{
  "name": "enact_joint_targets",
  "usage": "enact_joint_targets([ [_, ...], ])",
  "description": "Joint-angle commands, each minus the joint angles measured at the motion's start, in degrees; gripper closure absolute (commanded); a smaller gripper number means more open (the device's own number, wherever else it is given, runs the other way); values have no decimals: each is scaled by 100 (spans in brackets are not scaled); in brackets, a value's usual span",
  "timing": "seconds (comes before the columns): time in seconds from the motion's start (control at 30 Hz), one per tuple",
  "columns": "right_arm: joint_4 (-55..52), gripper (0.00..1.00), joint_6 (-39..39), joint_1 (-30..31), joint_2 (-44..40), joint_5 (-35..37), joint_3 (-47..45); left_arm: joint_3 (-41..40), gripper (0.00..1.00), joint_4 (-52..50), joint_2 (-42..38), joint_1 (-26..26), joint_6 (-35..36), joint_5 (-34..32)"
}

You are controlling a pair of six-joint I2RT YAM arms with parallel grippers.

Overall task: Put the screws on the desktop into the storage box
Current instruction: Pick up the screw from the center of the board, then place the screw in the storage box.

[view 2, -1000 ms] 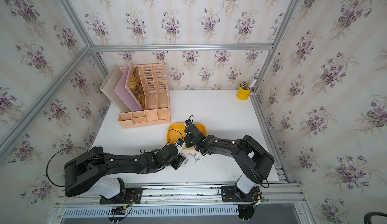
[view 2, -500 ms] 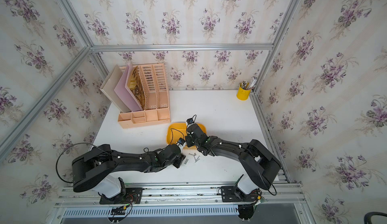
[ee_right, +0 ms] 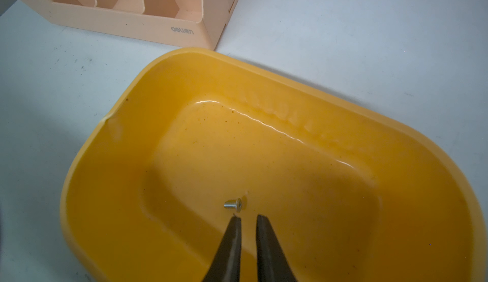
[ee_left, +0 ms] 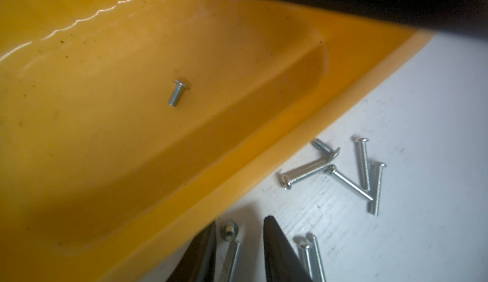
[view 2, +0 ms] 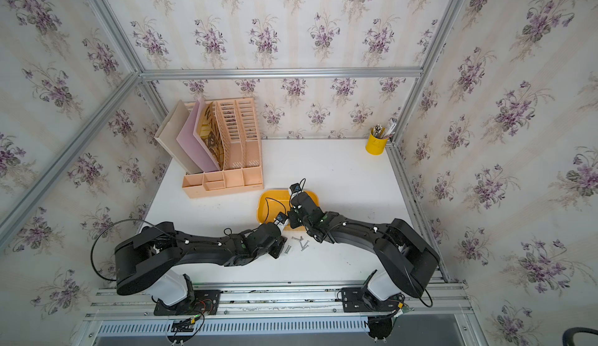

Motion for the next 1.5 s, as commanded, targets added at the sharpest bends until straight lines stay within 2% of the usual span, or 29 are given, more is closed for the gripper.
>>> enact_joint_targets([
  [0.0, 58, 83, -1, 7, -73, 39, 12, 39, 66, 35, 21, 2, 48, -161],
  [0.2, 67, 83, 14, 4, -172, 47, -60, 98, 71, 19, 89, -2, 89, -212],
  [0.27, 34, 83, 2, 4, -184, 39, -58, 127, 76, -20, 118, 1, 85, -164],
  [0.53, -2, 82, -17, 4, -337, 64, -47, 68, 84, -183, 23, 6, -17, -185],
  [0.57, 10, 82, -10, 4, -363, 64, -49, 36, 88, -171, -19, -1, -36, -195],
  [0.67, 22, 82, -10, 4, -430, 48, -49, 7, 91, -171, -106, -1, -23, -202],
  [0.97, 90, 82, 115, 4, -750, -75, -232, 126, 99, -372, -468, -10, -102, 168],
  [1.07, 54, 82, 198, -2, -1019, -82, -338, 174, 100, -468, -746, -110, -184, 268],
  [1.17, -106, 83, 269, -48, -1424, -88, -470, 425, 100, -935, -1210, -351, -83, 1],
  [1.27, -283, 83, 345, -134, -1917, -93, -615, 756, 98, -1425, -1577, -345, 76, -120],
  [1.33, -371, 84, 390, -171, -2264, -70, -718, 996, 96, -1724, -1679, -214, 196, -205],
  [1.47, -636, 84, 383, -195, -2716, 5, -894, 1456, 94, -2050, -1430, 423, 636, 407],
])
